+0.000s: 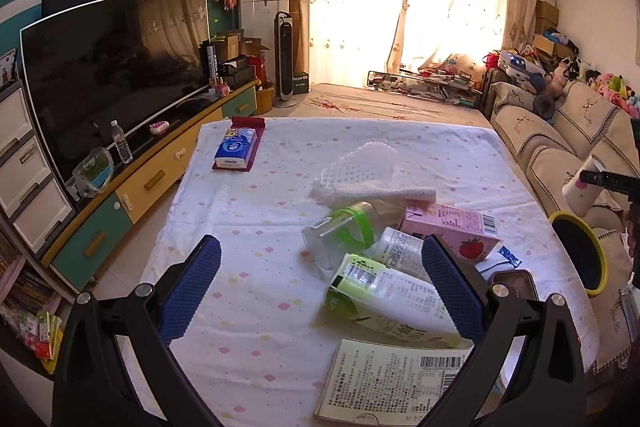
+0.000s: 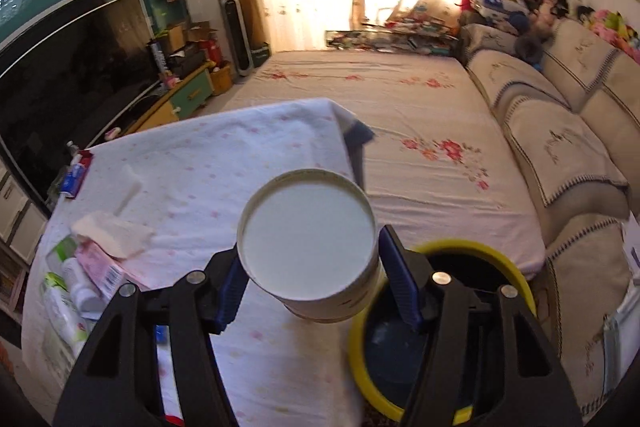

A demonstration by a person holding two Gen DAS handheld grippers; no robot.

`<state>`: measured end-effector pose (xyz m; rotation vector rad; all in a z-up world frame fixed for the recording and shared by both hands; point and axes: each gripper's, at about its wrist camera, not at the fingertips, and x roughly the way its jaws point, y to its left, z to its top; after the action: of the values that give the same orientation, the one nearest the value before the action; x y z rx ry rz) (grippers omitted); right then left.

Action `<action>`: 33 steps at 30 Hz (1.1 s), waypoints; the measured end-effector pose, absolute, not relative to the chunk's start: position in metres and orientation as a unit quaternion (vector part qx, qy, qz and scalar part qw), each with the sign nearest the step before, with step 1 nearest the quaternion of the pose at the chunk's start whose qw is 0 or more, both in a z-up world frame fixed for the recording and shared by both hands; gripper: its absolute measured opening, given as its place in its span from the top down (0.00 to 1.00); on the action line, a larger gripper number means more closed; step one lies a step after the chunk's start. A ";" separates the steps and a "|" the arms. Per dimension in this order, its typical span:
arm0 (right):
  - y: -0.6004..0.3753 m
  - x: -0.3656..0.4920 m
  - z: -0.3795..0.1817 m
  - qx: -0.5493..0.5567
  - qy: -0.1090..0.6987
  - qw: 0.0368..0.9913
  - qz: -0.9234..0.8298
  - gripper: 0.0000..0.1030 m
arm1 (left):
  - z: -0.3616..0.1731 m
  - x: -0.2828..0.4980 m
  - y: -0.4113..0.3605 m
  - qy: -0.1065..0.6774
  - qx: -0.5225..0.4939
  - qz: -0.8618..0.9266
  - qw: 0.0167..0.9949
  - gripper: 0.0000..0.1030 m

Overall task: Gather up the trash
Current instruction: 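Carry the paper cup over the yellow bin and open the right gripper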

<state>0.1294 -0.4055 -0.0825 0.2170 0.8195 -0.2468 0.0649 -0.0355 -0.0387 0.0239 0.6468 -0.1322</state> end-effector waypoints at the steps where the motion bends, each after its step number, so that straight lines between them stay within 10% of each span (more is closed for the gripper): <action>1: -0.421 0.124 -0.094 0.115 0.406 0.897 -0.135 0.42 | -0.039 0.063 -0.040 0.319 0.015 -0.070 0.945 0.04; 14: -0.505 0.123 -0.230 0.193 0.515 0.807 -0.213 0.40 | -0.045 0.039 -0.099 0.342 0.068 -0.141 0.926 0.04; 33: -0.496 0.109 -0.210 0.195 0.488 0.828 -0.197 0.31 | -0.062 0.026 -0.148 0.379 0.118 -0.239 0.886 0.04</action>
<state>0.1089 -0.4958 -0.2104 0.4138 1.0369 -0.4173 0.0261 -0.1484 -0.0623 0.2458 0.7877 -0.4974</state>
